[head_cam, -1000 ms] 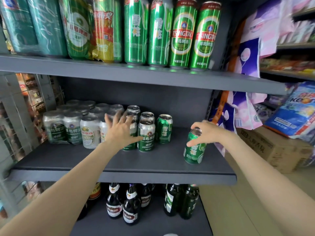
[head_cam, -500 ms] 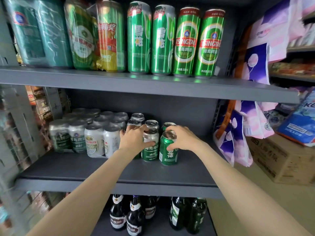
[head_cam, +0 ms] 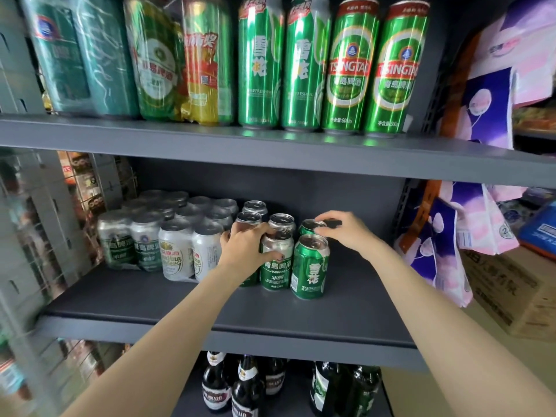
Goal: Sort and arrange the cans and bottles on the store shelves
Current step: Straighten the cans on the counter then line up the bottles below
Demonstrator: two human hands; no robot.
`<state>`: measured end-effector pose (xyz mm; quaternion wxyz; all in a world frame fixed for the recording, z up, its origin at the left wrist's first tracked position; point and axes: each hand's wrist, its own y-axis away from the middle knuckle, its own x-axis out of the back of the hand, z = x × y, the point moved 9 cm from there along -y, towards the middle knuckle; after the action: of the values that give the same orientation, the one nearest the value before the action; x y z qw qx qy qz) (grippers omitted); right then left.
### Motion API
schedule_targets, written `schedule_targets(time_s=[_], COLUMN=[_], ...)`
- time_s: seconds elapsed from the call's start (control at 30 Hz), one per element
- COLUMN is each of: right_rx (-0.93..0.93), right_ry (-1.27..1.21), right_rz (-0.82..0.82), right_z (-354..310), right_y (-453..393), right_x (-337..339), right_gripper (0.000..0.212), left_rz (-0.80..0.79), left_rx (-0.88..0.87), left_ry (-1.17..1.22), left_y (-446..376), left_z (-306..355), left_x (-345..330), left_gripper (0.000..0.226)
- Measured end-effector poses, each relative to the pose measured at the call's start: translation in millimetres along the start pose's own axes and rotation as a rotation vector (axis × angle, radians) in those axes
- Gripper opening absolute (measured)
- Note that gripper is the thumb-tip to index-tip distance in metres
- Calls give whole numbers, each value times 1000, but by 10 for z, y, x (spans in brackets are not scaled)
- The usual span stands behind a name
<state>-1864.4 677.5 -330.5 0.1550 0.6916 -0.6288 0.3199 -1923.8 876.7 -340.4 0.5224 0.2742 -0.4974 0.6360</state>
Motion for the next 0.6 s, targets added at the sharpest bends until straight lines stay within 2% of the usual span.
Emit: schedule_targets(time_s=[0.17, 0.4, 0.6], right_rx=[-103, -89, -43], right_ry=[-233, -164, -58], right_rz=[-38, 79, 21], right_z=[118, 219, 240], right_y=[-172, -12, 409], right_x=[-213, 94, 347], right_gripper=[18, 16, 13], left_rz=[29, 52, 24], left_rx=[-16, -19, -5], left_ry=[-24, -28, -14], left_y=[1, 12, 17], left_z=[4, -20, -3], left_x=[-17, -15, -27], left_gripper=[58, 60, 58])
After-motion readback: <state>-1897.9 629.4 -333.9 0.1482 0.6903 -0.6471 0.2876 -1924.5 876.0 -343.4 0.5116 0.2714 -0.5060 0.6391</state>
